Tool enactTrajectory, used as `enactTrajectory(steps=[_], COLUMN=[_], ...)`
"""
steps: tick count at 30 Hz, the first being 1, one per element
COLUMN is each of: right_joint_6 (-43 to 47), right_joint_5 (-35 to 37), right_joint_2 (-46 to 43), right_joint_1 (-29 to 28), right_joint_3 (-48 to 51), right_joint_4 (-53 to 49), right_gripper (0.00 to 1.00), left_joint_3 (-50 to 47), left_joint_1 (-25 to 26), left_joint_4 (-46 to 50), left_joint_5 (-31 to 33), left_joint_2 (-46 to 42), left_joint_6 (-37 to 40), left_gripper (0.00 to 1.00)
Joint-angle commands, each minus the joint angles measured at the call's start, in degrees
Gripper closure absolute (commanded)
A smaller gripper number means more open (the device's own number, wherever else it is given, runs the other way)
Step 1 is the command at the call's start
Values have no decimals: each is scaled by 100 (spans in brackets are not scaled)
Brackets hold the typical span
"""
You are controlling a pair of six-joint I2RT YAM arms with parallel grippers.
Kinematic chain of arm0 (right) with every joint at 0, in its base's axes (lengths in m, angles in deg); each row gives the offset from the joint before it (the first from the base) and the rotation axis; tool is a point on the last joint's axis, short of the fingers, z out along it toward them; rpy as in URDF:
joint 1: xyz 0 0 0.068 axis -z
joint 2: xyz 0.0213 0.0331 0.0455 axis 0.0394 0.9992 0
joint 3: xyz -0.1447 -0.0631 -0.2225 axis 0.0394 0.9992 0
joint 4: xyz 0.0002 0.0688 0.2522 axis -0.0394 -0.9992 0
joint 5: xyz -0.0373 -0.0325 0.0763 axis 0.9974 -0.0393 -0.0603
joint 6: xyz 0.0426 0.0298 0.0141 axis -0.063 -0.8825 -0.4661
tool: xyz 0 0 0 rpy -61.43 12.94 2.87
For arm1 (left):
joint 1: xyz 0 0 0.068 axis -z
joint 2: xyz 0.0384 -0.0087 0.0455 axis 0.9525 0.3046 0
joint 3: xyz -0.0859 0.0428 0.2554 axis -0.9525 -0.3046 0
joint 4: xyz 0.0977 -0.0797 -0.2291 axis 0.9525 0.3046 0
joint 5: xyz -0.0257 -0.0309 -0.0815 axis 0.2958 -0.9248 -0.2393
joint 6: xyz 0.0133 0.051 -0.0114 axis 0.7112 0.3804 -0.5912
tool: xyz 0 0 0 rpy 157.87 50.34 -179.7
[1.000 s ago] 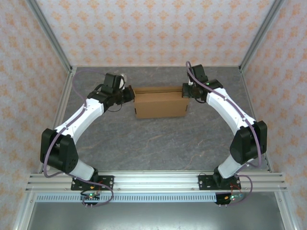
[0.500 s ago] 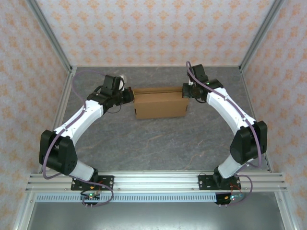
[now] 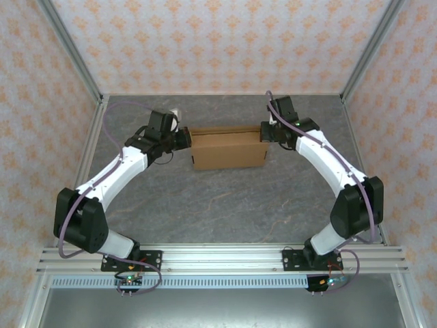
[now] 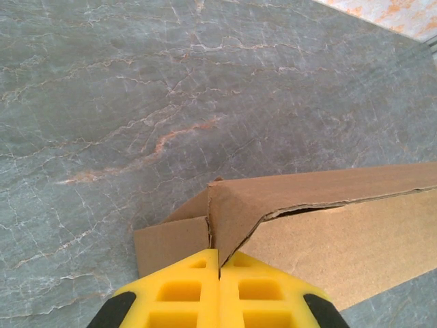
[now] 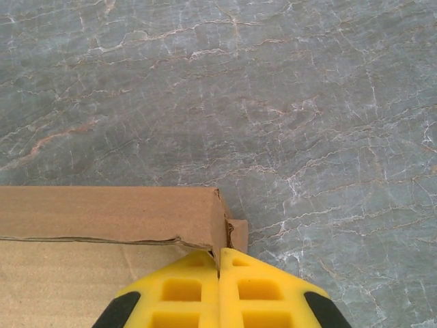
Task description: Fold the paper box
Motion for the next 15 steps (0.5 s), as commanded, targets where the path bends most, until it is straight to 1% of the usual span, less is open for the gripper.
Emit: enactTrajectory(steps=[1, 6, 15], right_joint_6=[77, 76, 87], right_joint_5=[160, 208, 195], right_joint_2=[-106, -318, -411], right_joint_1=[12, -39, -50], right_joint_3=[425, 863, 1194], right_joint_4=[-123, 387, 914], right_gripper=[100, 100, 100], left_joint_3=[-239, -402, -597], left_joint_1=[117, 167, 236], left_joint_4=[273, 131, -111], left_joint_5=[449, 504, 609], left_joint_2=[-93, -76, -150], left_joint_6=[232, 295, 407], left_gripper=[100, 100, 100])
